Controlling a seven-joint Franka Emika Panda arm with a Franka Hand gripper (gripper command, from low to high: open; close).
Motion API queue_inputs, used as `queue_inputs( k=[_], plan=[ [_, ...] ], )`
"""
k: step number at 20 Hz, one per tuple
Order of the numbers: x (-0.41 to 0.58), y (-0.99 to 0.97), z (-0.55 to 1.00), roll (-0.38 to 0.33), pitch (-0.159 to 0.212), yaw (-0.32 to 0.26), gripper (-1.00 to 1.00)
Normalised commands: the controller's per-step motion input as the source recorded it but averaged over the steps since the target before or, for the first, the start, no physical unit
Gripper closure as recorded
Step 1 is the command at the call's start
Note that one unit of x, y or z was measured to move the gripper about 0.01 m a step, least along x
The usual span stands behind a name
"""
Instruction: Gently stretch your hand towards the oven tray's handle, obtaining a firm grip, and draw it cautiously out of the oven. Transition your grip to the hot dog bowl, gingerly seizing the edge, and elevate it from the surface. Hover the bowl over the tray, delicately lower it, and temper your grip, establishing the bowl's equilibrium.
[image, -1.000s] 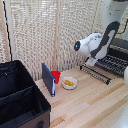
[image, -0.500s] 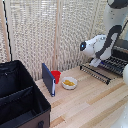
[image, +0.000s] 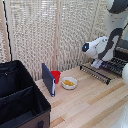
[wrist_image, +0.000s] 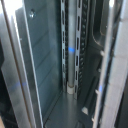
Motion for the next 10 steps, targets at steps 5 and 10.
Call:
queue_inputs(
  k=[5, 10],
  plan=[
    [0.1, -0.11, 0.0, 0.026, 0.025, 0.004, 1.0],
    [0.015, -0.02, 0.04, 0.001, 0.015, 0.0, 1.0]
  ],
)
